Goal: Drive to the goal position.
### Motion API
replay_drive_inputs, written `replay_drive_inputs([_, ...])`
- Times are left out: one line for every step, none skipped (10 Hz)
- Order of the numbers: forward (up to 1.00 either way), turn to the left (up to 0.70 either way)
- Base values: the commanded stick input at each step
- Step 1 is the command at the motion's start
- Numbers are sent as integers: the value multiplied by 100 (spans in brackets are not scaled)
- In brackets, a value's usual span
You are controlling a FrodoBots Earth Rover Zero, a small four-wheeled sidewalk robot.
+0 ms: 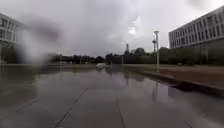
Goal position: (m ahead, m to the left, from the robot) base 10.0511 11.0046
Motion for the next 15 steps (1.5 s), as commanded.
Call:
replay_drive_inputs([70,0])
replay_drive_inputs([70,0])
replay_drive_inputs([70,0])
replay_drive_inputs([70,0])
replay_drive_inputs([70,0])
replay_drive_inputs([70,0])
replay_drive_inputs([70,0])
replay_drive_inputs([70,0])
replay_drive_inputs([70,0])
replay_drive_inputs([70,0])
replay_drive_inputs([70,0])
replay_drive_inputs([70,0])
replay_drive_inputs([70,0])
replay_drive_inputs([70,0])
replay_drive_inputs([70,0])
